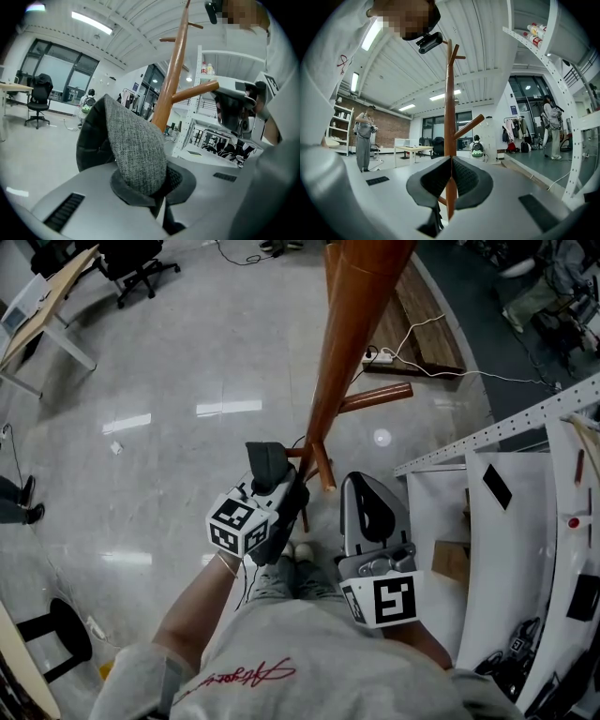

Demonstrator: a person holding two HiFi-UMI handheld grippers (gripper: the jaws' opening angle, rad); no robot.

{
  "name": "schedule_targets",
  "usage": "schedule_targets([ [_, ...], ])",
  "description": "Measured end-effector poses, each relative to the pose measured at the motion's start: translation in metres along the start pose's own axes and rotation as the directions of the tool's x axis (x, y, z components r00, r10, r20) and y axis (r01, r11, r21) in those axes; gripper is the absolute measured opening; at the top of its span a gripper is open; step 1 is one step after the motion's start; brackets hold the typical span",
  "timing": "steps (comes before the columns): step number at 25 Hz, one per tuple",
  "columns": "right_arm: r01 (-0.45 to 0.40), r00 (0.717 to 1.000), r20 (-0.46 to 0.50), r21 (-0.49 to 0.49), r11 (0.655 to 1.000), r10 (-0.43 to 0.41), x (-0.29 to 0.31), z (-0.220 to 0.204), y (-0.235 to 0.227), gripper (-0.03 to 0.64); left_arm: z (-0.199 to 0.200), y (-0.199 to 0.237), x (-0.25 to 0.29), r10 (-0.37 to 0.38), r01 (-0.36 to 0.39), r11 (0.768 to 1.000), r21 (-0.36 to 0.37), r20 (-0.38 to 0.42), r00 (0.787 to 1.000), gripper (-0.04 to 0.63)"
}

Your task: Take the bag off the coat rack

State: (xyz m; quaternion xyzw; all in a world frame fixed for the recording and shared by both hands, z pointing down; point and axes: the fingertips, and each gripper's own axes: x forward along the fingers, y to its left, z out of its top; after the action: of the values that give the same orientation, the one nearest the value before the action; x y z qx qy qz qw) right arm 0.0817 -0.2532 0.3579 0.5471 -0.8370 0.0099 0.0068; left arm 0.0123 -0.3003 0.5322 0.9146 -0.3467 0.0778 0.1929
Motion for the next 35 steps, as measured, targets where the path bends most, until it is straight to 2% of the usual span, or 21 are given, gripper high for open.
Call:
schedule_targets([
  [5, -0.015, 1.0, 0.008, 0.007, 1.0, 0.015, 0.001, 0.002, 0.006, 0.02, 0.019, -0.007, -0.017, 0.012, -0.011, 0.999, -0.032, 0.029, 0.999, 0.015],
  [14, -0.064, 0.996, 0.057, 0.006, 0.998, 0.063, 0.006, 0.015, 0.024, 0.02, 0.073, -0.017, -0.059, 0.076, -0.078, 0.997, 0.015, 0.124, 0.989, 0.015],
  [20, -0.108, 0.99, 0.09, 0.003, 0.994, 0.107, 0.008, 0.026, 0.04, 0.02, 0.108, -0.023, -0.089, 0.117, -0.128, 0.991, 0.048, 0.189, 0.975, 0.015],
  [29, -0.179, 0.972, 0.15, -0.012, 0.984, 0.179, 0.011, 0.052, 0.064, 0.02, 0.164, -0.055, -0.132, 0.143, -0.18, 0.977, 0.111, 0.281, 0.949, 0.015],
  [35, -0.213, 0.956, 0.195, -0.042, 0.976, 0.217, 0.014, 0.072, 0.078, 0.02, 0.193, -0.077, -0.152, 0.13, -0.213, 0.952, 0.221, 0.341, 0.931, 0.015],
])
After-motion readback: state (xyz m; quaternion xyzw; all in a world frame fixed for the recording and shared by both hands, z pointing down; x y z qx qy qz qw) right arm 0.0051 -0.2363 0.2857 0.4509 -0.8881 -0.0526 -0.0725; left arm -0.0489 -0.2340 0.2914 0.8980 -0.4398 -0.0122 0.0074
